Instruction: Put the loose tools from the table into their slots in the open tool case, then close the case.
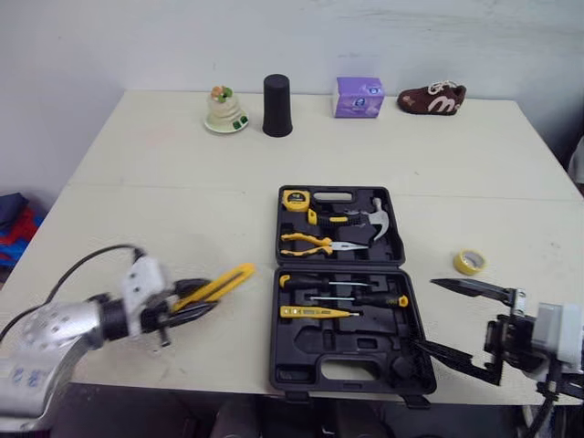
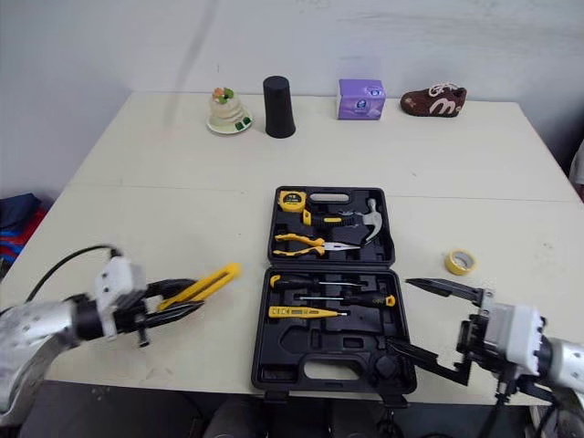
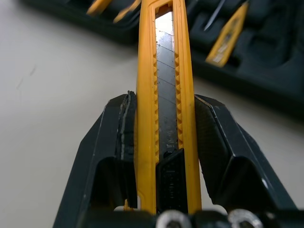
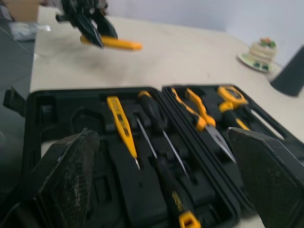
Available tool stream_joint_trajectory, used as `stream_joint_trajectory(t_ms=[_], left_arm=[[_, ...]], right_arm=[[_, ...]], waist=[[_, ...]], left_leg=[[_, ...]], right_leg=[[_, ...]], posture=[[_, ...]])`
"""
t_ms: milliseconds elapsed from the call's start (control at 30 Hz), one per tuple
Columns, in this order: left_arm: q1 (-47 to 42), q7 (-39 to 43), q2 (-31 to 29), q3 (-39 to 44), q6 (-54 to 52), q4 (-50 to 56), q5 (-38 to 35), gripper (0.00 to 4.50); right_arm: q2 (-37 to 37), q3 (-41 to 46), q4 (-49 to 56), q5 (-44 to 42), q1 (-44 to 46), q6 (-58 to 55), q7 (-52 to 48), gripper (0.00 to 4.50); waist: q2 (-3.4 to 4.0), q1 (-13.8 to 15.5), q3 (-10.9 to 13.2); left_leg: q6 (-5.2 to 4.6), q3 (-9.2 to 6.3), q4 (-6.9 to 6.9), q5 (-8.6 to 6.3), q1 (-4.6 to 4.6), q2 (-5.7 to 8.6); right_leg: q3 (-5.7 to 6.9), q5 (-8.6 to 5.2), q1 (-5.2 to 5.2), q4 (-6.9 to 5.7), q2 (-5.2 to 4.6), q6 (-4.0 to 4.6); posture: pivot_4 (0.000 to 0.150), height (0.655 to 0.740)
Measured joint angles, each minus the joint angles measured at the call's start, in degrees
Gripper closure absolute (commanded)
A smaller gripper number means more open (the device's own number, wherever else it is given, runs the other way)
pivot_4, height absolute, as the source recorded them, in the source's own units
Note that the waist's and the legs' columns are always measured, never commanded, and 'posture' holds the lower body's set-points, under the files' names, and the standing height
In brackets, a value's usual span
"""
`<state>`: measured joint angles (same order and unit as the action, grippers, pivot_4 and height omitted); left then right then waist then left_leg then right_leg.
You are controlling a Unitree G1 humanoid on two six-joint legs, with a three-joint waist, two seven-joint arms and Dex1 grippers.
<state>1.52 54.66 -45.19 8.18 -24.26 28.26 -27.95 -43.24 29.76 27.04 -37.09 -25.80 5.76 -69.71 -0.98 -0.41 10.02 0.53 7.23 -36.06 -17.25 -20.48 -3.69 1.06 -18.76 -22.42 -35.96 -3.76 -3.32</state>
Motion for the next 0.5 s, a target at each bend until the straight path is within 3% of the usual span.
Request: stream_joint_trajectory(t_ms=[333,500], left_arm=[[-21.3,0.1,8.8,-27.7,-13.5,3.3,1.6,3.23],[-26.2,-2.7,10.6,-34.7,-17.8,2.7,6.1,3.23]], right_arm=[[4.6,9.8,1.9,0.6,-14.1,0.3,0.1,0.0],[5.9,11.9,9.0,0.2,-19.1,-1.7,2.2,0.0]], waist=[[0.02,0.0,0.0],[0.0,0.0,0.1]], left_leg=[[0.05,-0.04,-0.16,0.11,0.1,-0.01],[0.05,-0.17,-0.2,0.18,0.11,0.02]], right_leg=[[-0.33,0.14,0.05,-0.05,0.43,-0.29],[-0.49,0.16,0.05,-0.04,0.54,-0.31]], posture=[[0.15,0.74],[0.15,0.74]])
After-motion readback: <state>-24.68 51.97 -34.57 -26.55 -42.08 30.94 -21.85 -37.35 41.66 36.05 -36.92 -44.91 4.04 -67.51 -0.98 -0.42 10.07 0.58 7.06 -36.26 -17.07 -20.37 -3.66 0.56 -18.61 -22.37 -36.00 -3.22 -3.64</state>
